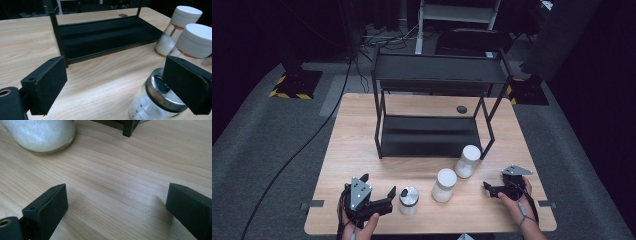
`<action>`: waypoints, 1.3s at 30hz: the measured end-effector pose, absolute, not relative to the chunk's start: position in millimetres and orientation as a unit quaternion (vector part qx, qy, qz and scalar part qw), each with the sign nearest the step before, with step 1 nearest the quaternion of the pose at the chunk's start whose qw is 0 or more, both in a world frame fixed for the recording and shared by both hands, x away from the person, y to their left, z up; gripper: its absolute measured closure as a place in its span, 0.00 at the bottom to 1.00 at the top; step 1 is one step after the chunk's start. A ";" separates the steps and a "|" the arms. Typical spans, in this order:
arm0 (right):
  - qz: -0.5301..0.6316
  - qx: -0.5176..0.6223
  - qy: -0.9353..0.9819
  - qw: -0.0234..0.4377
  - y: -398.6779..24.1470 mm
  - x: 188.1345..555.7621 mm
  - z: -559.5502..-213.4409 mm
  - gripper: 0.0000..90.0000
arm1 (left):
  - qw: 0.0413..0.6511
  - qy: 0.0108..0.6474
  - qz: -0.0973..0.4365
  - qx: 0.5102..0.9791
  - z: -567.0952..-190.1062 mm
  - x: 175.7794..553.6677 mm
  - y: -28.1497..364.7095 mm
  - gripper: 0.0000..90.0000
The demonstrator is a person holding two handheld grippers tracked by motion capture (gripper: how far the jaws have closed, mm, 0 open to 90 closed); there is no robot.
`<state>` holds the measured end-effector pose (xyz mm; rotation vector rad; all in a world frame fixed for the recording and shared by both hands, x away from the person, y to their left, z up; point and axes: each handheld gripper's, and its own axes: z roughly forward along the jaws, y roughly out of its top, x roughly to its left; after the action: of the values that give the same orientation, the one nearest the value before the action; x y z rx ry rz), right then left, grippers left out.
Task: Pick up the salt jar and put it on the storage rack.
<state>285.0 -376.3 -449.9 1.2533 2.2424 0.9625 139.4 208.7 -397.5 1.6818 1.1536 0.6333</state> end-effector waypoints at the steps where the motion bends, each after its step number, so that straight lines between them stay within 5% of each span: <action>1: 0.344 0.448 0.801 0.198 -376.3 284.9 -449.9 0.04 | 0.483 0.471 0.259 0.691 -397.2 139.6 207.6 0.06; 39: 0.344 0.447 0.802 0.198 -376.5 285.2 -449.9 0.04 | 0.473 0.442 0.218 0.730 -411.9 150.4 167.6 0.06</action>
<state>285.2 -376.5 -449.9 1.2518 2.2435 0.9631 150.4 167.6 -411.9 1.7877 1.0818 0.5345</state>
